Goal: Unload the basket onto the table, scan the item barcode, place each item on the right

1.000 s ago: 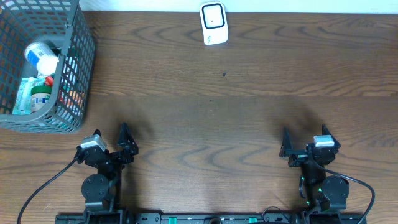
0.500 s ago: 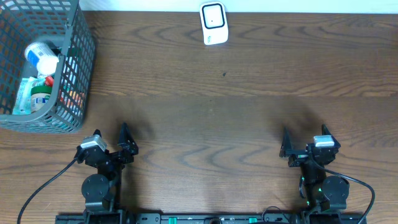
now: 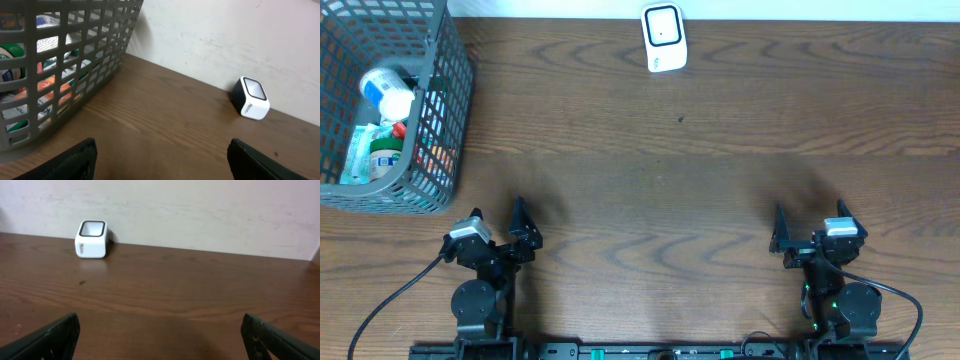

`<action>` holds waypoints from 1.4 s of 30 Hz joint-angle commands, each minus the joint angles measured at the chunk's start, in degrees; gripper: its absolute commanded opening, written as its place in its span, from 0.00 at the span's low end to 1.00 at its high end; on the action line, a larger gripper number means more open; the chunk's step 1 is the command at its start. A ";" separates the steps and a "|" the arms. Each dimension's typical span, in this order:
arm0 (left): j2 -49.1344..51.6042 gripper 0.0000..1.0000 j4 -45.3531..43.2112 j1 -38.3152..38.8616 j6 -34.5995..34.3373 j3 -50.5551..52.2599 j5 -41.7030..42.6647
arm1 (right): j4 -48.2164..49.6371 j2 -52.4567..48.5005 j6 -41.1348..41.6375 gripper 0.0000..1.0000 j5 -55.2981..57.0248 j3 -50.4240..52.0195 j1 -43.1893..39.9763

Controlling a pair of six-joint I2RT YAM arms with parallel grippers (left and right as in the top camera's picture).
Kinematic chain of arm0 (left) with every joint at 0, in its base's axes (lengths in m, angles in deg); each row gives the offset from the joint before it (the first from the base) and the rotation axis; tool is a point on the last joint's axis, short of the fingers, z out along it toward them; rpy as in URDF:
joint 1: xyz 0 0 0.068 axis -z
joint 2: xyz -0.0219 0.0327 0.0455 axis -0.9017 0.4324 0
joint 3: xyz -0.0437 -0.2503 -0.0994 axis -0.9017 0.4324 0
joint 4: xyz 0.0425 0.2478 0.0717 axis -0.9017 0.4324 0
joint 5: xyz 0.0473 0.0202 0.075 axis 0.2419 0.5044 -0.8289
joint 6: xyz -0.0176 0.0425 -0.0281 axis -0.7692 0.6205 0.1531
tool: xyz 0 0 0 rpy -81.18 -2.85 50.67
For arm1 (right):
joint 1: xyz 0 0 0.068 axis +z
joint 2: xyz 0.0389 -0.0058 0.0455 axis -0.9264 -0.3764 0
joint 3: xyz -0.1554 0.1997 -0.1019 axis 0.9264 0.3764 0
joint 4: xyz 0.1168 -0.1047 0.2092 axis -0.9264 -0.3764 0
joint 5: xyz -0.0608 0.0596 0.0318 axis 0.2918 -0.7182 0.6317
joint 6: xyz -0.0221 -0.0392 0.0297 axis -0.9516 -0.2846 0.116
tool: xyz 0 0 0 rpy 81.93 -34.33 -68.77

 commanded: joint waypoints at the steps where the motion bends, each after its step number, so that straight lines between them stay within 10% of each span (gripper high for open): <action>1: -0.39 0.85 2.95 -0.22 1.18 0.52 -0.76 | -0.24 0.24 0.72 0.99 0.57 0.04 0.35; 42: -0.39 0.84 2.95 -0.22 0.96 0.35 0.31 | -0.24 0.24 0.72 0.99 0.57 0.04 0.35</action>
